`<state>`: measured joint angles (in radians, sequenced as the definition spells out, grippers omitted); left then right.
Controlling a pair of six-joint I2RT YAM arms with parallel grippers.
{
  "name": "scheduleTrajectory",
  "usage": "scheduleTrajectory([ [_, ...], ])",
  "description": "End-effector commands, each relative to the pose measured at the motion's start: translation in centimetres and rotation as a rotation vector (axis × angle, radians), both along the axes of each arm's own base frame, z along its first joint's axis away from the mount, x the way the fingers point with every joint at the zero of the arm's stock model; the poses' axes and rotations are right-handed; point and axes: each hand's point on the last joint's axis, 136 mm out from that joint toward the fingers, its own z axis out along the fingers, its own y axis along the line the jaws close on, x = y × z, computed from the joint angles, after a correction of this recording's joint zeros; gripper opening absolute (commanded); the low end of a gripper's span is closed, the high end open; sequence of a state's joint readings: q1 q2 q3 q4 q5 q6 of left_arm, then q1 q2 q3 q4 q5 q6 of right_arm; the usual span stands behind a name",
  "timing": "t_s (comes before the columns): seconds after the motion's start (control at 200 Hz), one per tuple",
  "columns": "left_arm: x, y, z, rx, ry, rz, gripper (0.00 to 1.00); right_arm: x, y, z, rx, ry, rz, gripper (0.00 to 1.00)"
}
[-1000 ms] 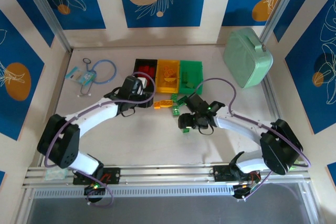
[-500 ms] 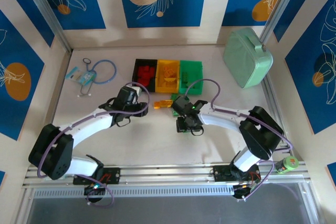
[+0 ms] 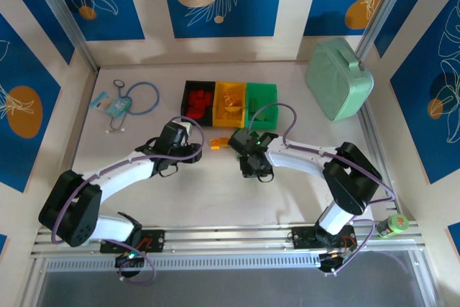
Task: Sort the legos into containers by color
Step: Pick up the lego from the bottom-center of the table, then place the lego in the container.
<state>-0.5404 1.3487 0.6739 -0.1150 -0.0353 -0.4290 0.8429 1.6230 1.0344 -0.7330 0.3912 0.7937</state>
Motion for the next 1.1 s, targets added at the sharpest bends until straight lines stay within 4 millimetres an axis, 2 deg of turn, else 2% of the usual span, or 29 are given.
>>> scheduleTrajectory([
  [0.0,0.0,0.4,0.6,-0.025,-0.025,0.023,0.57,2.4,-0.1,3.6,0.027,-0.081,0.006,0.29],
  [0.17,-0.8,0.4,0.4,-0.05,-0.017,0.019,0.57,6.9,-0.7,7.7,0.091,-0.164,-0.007,0.3],
  [0.3,-1.7,0.7,0.1,-0.062,-0.014,0.023,0.57,10.3,-1.5,9.4,0.139,-0.181,-0.029,0.31],
  [0.495,-3.1,1.4,-0.3,-0.069,-0.011,0.029,0.57,15.5,-3.0,9.7,0.128,-0.19,-0.059,0.31],
  [0.65,-3.7,1.6,-0.5,-0.065,0.0,0.027,0.57,19.3,-4.0,9.0,0.13,-0.173,-0.093,0.31],
  [0.881,-3.7,1.7,-0.1,-0.065,-0.011,0.028,0.57,23.7,-5.6,9.0,0.059,-0.178,-0.158,0.34],
  [0.926,-3.7,1.7,-0.1,-0.061,-0.009,0.025,0.57,24.3,-5.8,9.2,0.04,-0.183,-0.165,0.4],
  [0.951,-3.7,1.7,-0.1,-0.059,-0.008,0.024,0.57,24.7,-6.0,9.4,0.031,-0.189,-0.168,0.52],
  [0.981,-3.7,1.7,-0.1,-0.056,-0.006,0.023,0.56,25.0,-5.9,9.8,0.023,-0.196,-0.166,0.7],
  [1.006,-3.6,1.6,0.0,-0.058,-0.007,0.021,0.56,25.1,-5.7,10.0,0.018,-0.203,-0.16,0.79],
  [1.096,-3.6,1.5,0.1,-0.061,-0.009,0.019,0.56,24.6,-4.0,10.7,0.002,-0.24,-0.104,0.87],
])
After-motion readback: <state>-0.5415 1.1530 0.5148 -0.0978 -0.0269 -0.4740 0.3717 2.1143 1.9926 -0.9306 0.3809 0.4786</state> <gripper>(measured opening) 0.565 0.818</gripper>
